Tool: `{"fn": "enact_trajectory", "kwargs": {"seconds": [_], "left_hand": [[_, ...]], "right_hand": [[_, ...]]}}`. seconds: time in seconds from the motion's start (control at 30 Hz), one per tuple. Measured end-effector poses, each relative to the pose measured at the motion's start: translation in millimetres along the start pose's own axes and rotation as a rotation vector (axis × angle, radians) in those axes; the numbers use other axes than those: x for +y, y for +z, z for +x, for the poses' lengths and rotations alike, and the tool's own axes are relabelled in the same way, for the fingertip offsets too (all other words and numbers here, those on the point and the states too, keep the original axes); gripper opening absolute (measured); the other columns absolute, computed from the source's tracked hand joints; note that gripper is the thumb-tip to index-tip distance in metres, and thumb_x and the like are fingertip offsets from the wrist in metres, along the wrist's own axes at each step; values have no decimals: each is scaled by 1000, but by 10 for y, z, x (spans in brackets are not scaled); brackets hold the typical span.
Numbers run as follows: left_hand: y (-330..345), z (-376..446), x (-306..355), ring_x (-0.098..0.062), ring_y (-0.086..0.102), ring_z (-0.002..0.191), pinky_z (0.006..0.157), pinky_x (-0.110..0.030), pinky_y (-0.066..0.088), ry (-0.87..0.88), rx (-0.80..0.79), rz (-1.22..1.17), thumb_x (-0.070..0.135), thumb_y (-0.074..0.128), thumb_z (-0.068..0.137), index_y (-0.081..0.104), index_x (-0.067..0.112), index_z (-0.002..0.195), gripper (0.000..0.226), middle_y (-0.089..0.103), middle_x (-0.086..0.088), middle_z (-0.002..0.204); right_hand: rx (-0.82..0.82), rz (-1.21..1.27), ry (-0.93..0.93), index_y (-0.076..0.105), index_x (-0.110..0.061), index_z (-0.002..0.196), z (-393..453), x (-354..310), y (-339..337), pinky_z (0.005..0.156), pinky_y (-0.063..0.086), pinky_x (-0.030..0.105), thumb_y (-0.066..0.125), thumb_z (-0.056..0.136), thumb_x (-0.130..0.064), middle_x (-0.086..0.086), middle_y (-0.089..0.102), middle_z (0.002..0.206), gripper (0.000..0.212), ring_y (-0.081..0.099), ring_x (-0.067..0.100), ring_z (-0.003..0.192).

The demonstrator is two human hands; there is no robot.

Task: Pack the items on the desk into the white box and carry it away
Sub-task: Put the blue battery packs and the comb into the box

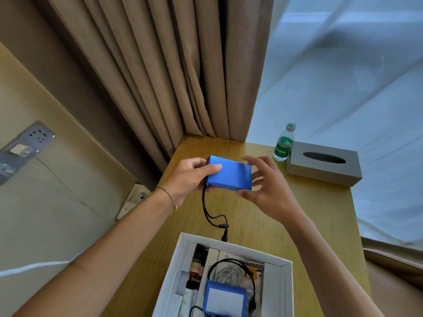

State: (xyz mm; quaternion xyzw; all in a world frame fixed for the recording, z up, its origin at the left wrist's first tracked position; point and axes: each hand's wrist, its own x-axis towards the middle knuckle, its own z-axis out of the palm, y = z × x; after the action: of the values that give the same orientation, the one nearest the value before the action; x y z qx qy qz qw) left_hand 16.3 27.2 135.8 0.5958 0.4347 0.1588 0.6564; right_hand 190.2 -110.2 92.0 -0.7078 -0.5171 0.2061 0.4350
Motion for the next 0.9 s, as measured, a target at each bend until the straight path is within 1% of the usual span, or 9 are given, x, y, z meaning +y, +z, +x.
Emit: {"fn": "enact_trajectory", "kwargs": {"seconds": [0.13,0.2,0.27,0.37,0.47,0.57,0.73,0.83,0.9], "left_hand": [[-47,-228,-22,-29,72,82,68,-30,62,15,-19,-58,19,73,89,60,-4,120,41,71,-23,110],[-67,-318,-72,-31,71,85,77,-36,62,14,-24,-107,18,72,89,59,-3,122,41,71,-23,111],[-94,-396,-145,-35,69,89,87,-45,58,8,-38,-176,17,72,89,57,-3,125,44,71,-21,110],[-131,-536,-280,-38,67,91,80,-40,60,-5,-89,-311,14,72,87,55,-3,124,44,69,-21,111],[-208,-689,-427,-43,65,93,75,-37,62,2,-170,-425,6,76,81,52,4,119,45,67,-25,112],[-365,-812,-580,-41,66,95,78,-37,62,9,-289,-414,1,70,80,48,3,135,60,64,-25,117],[-621,-951,-875,-30,64,110,82,-35,61,-34,-404,-318,-4,67,75,40,16,148,81,59,-18,129],[-687,-1035,-1044,-22,66,107,81,-32,60,-95,-398,-401,13,68,84,50,17,141,60,65,-7,122],[-703,-1071,-1095,-17,66,101,76,-30,59,-113,-355,-315,35,68,90,62,20,123,37,70,1,109]], "right_hand": [[299,13,-27,66,-24,85,-354,-111,-83,67,56,34,75,86,-28,-10,60,88,9,61,11,75],[159,10,-66,71,-28,86,-526,-230,9,71,57,29,64,92,-41,-15,66,86,16,65,7,81],[-115,-12,-57,71,-34,110,-659,-342,181,85,51,17,54,94,-55,-21,70,109,32,64,-2,103],[-389,-47,-18,64,-35,128,-773,-382,416,88,42,5,53,97,-54,-26,64,123,38,56,-14,110],[-478,-13,38,72,-29,99,-862,-381,467,76,48,17,55,101,-40,-19,71,91,20,64,-4,84],[-540,23,93,66,-31,79,-961,-368,425,70,50,36,57,100,-35,-5,65,73,24,61,16,70],[-643,-9,107,65,-31,73,-1071,-420,321,58,41,31,60,98,-39,4,57,63,27,49,11,57],[-769,-92,111,69,-33,76,-1165,-485,380,61,46,29,61,98,-37,-3,65,69,23,54,12,59],[-839,-169,115,73,-31,80,-1229,-524,453,68,51,31,62,97,-36,-3,70,77,20,61,17,67]]}}
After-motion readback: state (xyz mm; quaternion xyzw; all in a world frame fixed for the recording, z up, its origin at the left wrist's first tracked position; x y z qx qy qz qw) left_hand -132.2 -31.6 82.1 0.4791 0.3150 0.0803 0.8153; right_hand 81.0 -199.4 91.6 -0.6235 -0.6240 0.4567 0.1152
